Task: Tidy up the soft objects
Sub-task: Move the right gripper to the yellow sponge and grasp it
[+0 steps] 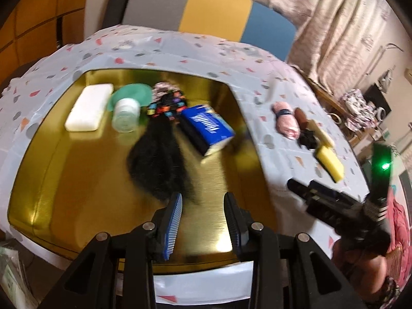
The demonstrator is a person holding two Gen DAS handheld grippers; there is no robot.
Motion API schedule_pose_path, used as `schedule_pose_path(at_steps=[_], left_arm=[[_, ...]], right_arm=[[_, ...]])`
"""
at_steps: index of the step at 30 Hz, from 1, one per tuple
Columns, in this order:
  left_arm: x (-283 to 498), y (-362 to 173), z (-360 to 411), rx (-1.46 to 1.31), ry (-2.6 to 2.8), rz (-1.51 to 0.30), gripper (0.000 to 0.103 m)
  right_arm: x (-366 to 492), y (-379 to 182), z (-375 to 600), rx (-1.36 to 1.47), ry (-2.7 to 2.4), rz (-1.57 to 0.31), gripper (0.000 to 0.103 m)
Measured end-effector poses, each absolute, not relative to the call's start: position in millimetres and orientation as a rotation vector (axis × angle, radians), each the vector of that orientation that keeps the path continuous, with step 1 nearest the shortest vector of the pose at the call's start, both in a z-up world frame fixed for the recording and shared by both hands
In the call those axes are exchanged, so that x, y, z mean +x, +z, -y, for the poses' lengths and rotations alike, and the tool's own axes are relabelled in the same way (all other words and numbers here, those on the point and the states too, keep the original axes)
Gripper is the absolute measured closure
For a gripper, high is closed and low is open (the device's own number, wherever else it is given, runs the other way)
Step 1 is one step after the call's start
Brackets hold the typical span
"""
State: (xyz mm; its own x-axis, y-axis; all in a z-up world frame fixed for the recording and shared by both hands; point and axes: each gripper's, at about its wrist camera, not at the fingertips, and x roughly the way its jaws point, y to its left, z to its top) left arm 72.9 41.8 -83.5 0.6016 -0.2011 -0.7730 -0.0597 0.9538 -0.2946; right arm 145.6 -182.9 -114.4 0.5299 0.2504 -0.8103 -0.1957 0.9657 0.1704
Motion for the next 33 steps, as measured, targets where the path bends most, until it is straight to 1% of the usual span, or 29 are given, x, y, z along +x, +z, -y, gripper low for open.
schedule_pose_path(at_steps=[8, 10, 15, 17, 19, 20, 22, 26, 29, 33], left_arm=[[74, -72, -2, -0.263, -0.180, -0.917, 0.068], [75, -71, 11, -0.249, -0.211, -0.927, 0.068], [78, -66, 35, -0.225, -0.263, -0.927, 0.068], [79, -65, 45, -0.218, -0.279, -0.930, 0.068], [80, -64, 54, -0.213, -0.296, -0.934, 0.068], [79, -64, 58, -0.208, -0.305, -0.933, 0.068], [79, -63, 65, -0.193, -0.314, -0.938, 0.068], [79, -63, 73, -0.178, -0.321, -0.945, 0.068], [81, -66, 77, -0.182, -0.324, -0.970, 0.068], [84, -63, 81, -0.176, -0.329, -0.966, 0.068]], right_arm=[[132, -120, 219, 0.102, 0.239, -0.946, 0.032], [130, -120, 230, 0.099, 0.222, -0.928, 0.028], [137, -120, 273, 0.103, 0.174, -0.919, 0.027], [143, -115, 290, 0.072, 0.163, -0.901, 0.025], [151, -109, 304, 0.028, 0.156, -0.886, 0.016], [157, -104, 311, -0.004, 0.150, -0.875, 0.013], [168, -96, 323, -0.069, 0.136, -0.850, 0.001], [199, -81, 348, -0.130, 0.152, -0.828, 0.000], [231, -90, 357, -0.146, 0.195, -0.927, 0.000], [252, -108, 357, -0.244, 0.223, -1.005, 0.000]])
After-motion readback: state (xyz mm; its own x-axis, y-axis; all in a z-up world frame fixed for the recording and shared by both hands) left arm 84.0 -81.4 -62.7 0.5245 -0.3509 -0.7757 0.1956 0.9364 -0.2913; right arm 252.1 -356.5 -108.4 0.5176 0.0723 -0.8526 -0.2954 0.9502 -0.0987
